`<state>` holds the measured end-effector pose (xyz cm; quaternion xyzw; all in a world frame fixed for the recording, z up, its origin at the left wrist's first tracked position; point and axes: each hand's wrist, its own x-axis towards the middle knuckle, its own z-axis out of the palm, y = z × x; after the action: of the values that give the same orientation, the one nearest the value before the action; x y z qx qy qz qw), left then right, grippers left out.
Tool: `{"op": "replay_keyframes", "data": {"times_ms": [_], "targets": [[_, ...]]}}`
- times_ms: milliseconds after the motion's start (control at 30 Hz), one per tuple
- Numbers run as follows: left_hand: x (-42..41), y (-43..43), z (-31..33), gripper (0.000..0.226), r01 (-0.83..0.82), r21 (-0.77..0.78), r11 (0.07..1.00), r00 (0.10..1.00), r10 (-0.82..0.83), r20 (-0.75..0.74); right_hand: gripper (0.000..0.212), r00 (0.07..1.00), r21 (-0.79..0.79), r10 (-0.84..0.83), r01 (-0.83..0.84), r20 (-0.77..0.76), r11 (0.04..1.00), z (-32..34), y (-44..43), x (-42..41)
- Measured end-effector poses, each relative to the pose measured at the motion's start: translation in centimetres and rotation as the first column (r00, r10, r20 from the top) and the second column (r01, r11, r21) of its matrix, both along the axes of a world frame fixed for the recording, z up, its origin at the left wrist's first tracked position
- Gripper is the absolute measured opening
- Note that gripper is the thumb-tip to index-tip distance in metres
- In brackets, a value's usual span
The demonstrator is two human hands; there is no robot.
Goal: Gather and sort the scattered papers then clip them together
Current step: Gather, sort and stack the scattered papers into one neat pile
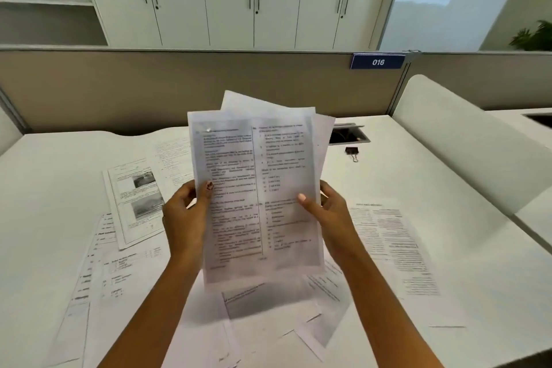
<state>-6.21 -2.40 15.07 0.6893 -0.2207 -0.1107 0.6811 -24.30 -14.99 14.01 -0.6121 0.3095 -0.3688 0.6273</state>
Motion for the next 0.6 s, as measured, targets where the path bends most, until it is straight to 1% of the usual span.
{"op": "replay_keyframes", "data": {"times_ms": [100,167,200,267,367,467,600], "targets": [[-0.4,0.3,0.0,0.025,-0.023,-0.021,1.0,0.999,0.024,0.046,0.022,0.98,-0.164,-0.198,0.196,0.003,0.967,0.0,1.0,1.1],[-0.7,0.3,0.1,0.027,-0.015,-0.054,0.998,0.998,0.018,0.054,0.015,0.954,-0.218,-0.298,0.295,0.021,0.93,0.1,1.5,1.6],[-0.9,0.3,0.2,0.028,-0.011,-0.068,0.998,0.998,0.014,0.054,0.014,0.947,-0.227,-0.321,0.32,0.037,0.92,0.0,1.8,1.8],[-1.1,0.2,0.0,0.032,-0.003,-0.076,0.997,0.998,0.008,0.066,0.016,0.941,-0.232,-0.335,0.339,0.057,0.912,-0.5,2.2,2.1],[-1.3,0.3,-0.7,0.039,0.015,-0.055,0.998,0.991,-0.007,0.136,0.029,0.931,-0.204,-0.36,0.364,0.057,0.909,-1.6,3.0,2.2],[-1.6,0.4,-2.0,0.039,0.055,-0.01,0.998,0.987,-0.053,0.15,0.039,0.922,-0.181,-0.383,0.386,0.052,0.905,-3.0,3.4,2.1],[-2.4,0.4,-3.3,0.022,0.079,0.054,0.995,0.991,-0.085,0.107,0.043,0.92,-0.157,-0.389,0.39,0.038,0.907,-4.7,3.9,1.8]]}}
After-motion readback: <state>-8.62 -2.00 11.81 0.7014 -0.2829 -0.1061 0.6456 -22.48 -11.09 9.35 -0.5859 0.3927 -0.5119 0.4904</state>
